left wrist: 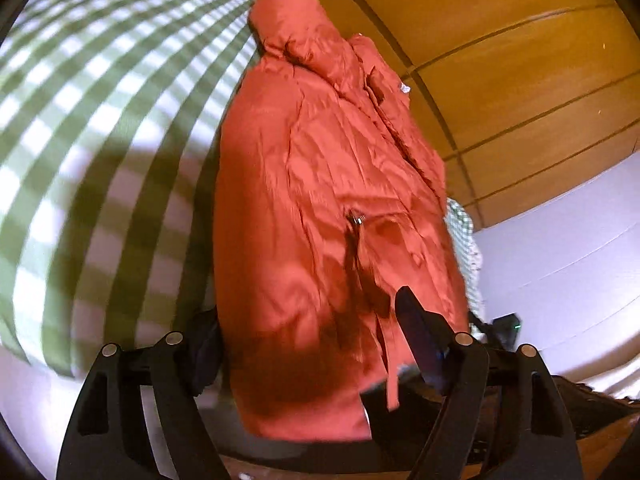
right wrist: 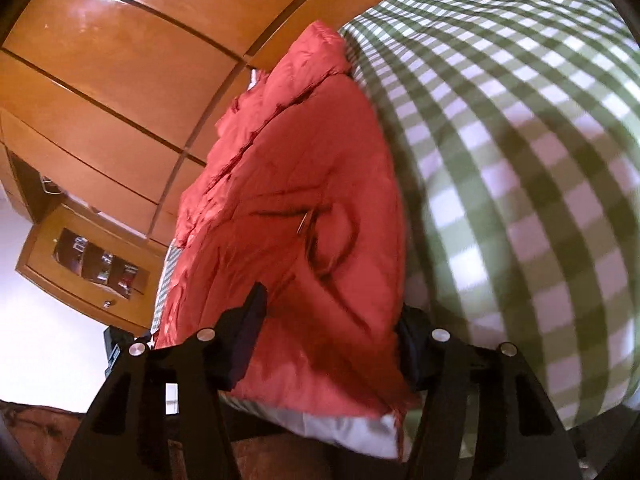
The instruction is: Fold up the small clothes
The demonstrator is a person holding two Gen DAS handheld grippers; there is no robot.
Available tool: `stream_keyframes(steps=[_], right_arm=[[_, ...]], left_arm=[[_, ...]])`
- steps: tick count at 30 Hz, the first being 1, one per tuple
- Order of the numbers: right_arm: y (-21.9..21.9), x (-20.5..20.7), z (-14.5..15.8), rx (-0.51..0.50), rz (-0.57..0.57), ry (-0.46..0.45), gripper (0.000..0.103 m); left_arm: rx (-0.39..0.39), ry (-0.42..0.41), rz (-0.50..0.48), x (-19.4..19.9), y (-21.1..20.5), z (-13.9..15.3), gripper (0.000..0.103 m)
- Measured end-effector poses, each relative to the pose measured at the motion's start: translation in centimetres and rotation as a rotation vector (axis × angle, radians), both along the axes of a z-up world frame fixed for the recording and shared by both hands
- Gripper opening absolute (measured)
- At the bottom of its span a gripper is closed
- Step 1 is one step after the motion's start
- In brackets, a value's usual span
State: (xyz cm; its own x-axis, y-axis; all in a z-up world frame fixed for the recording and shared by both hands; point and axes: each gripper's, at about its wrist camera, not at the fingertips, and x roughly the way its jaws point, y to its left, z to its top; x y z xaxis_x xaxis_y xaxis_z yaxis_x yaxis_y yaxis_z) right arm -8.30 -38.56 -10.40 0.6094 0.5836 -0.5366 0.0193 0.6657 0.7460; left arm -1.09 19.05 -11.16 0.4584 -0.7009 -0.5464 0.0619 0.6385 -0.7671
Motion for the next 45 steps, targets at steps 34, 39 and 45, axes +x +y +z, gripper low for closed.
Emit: stream_keyframes(steps=[34, 39, 45], right_arm=[[0.2, -3.4, 9.4, 0.404, 0.089, -0.376, 0.015], [-0.7, -6.6, 10.6, 0.466, 0.082, -0.41, 0.015], [-1.7, -10.3, 11.8, 0.566, 0.079, -0.474, 0.015]], left_arm=[[-0.385, -0.324, 0.114, -7.5, 1.6, 12.1, 0.017], [-0.44, -0.335, 0.105, -10.0, 2.0, 13.2, 0.017], [-0.559, -0.351, 0.12, -12.6, 2.5, 14.6, 0.017]])
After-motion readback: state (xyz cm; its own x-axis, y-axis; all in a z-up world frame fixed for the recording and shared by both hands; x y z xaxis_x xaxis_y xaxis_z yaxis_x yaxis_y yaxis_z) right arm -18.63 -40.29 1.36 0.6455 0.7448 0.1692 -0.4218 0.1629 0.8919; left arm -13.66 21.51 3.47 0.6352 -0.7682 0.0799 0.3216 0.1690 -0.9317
